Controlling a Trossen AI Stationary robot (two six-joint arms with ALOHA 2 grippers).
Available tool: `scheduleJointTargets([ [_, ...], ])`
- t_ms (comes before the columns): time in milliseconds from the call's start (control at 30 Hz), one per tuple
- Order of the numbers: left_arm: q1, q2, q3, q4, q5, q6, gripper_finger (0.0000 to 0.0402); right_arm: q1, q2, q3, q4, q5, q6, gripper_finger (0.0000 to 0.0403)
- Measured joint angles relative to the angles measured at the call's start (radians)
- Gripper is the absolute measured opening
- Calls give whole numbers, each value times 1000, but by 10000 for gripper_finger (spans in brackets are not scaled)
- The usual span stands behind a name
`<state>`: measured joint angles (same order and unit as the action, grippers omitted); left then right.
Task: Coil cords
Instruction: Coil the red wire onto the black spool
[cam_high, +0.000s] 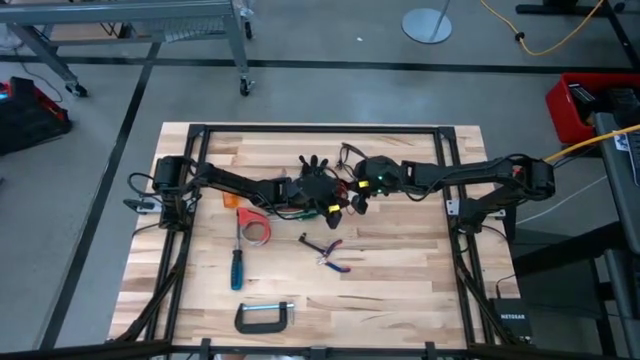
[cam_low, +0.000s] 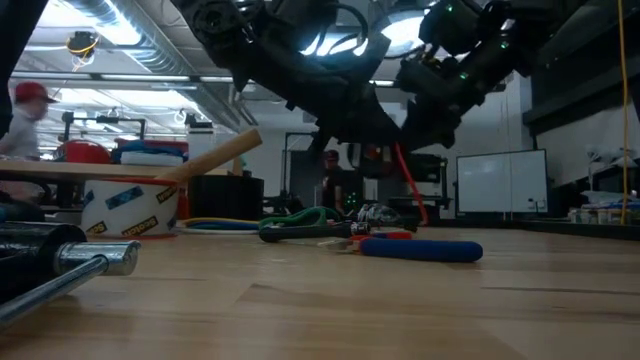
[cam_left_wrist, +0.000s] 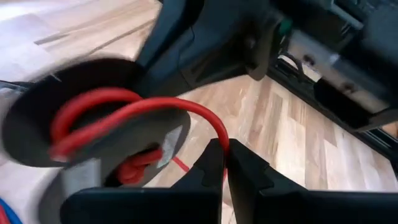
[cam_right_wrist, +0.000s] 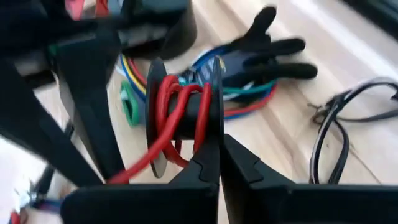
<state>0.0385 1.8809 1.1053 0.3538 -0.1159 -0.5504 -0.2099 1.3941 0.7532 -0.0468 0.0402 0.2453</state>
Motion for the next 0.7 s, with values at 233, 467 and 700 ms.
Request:
scheduleJointTargets([
  [233,-31,0,0,0,-109,87,0,1,0,0,102,66,25,1],
  [467,-88,0,0,-9,-357,283,0,0,0,0,200,52,39,1],
  [700,-150,0,0,-56,-575,419,0,-1,-34,0,211,-84,39,1],
])
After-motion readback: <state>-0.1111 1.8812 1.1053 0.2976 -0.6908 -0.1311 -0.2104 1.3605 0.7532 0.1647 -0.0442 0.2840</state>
